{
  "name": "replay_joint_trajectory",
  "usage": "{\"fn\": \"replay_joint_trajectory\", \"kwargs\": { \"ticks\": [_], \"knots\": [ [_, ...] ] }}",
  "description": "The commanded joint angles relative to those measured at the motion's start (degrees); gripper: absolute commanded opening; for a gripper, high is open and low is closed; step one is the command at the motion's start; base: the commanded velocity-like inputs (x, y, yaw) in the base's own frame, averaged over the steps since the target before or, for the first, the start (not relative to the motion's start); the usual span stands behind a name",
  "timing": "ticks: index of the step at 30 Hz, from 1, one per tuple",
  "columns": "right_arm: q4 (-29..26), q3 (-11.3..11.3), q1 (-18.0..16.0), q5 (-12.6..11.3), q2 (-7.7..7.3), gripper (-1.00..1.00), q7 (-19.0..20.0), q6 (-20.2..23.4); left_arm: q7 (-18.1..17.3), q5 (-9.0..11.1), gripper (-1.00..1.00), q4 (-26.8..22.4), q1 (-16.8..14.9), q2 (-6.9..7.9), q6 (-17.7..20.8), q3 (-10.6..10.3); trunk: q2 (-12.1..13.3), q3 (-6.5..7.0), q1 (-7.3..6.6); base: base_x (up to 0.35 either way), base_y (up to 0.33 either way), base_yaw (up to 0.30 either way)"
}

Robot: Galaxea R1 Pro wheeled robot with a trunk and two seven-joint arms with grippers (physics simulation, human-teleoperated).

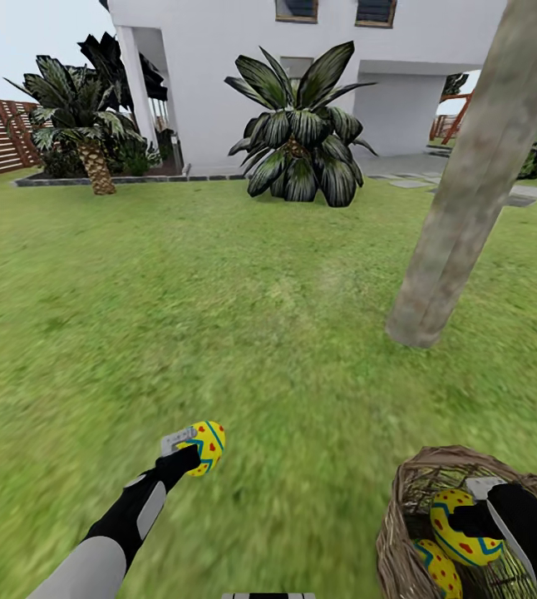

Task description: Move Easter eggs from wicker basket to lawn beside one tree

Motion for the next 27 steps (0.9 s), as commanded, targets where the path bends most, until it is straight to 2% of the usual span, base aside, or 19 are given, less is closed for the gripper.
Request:
{"fn": "replay_joint_trajectory", "kwargs": {
  "ticks": [1, 9, 24, 27],
  "knots": [
    [-0.1, 0.0, 0.0, 0.1, -0.02, -1.00, 0.2, 0.2, -0.3, 0.5, -1.00, 0.0, 0.0, -0.08, 0.3, 0.4, 0.0, 0.18, -0.03, 0.000, 0.000, 0.000],
    [-0.1, 0.0, 0.0, 0.3, -0.02, -1.00, 0.2, 0.3, -0.3, 0.4, -1.00, 1.3, 0.0, -0.22, 0.3, 0.4, 0.1, 2.23, -0.24, 0.000, 0.000, 0.149],
    [0.0, 0.0, 0.0, 0.2, 0.07, -1.00, 0.2, 0.3, -0.4, 0.5, -1.00, 2.8, 0.0, -0.59, 0.1, 0.4, 0.3, 6.05, -0.63, 0.000, 0.000, 0.005],
    [0.1, 0.0, 0.0, 0.6, 0.66, -1.00, 0.2, 0.3, -0.4, 0.5, -1.00, 2.9, 0.0, -1.10, 0.1, 0.4, 0.3, 6.66, -0.70, -0.092, 0.000, 0.000]
  ]
}}
